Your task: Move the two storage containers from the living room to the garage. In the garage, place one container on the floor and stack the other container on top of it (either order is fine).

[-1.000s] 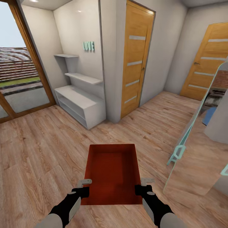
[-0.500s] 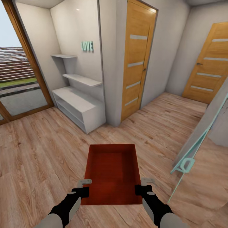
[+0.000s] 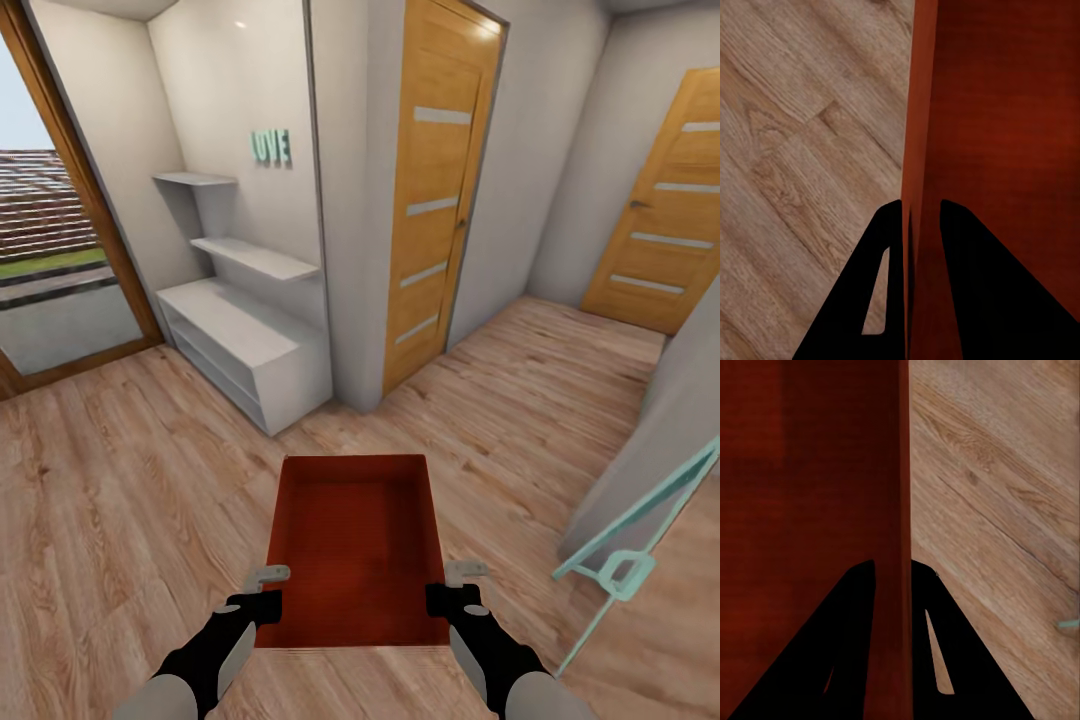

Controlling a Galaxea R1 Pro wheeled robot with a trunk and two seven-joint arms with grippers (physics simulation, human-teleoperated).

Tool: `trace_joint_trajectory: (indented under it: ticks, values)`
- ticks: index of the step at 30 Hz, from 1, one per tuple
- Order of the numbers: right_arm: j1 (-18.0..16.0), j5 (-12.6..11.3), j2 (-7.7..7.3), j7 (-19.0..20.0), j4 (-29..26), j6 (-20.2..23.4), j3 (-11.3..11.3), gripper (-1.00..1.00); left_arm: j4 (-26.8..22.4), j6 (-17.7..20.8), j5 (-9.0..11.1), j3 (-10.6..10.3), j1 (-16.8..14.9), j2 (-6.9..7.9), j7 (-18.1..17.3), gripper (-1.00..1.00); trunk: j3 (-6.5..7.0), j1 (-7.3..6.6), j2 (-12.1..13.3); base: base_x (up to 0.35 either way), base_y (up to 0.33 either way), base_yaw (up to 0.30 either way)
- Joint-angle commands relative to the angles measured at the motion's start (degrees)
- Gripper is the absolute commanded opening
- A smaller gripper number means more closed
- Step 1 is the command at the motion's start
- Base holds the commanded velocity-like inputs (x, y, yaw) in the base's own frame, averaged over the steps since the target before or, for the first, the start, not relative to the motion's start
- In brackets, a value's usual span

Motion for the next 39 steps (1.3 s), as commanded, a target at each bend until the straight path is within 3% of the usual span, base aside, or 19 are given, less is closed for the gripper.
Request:
trace_joint_trajectory:
  ticks: [1, 24, 39]
  values:
    - [-0.09, 0.81, -2.43, -4.06, -3.71, 0.25, -1.52, -1.00, -0.13, 0.34, -1.64, -1.01, 0.06, 0.46, 0.49, -1.00, -0.11, 0.06, -0.10, 0.337, 0.000, 0.000]
    - [-0.09, 0.81, -2.43, -4.06, -3.71, 0.01, -1.52, -1.00, -0.13, 0.34, -1.58, -1.01, 0.06, 0.46, 0.49, -1.00, -0.11, 0.06, -0.10, 0.334, 0.000, 0.000]
    - [-0.09, 0.55, -2.43, -4.56, -3.71, 0.09, -1.62, -1.00, -0.22, 0.37, -1.55, -1.01, 0.06, 0.46, 0.49, -1.00, -0.11, 0.06, -0.10, 0.027, 0.000, -0.229]
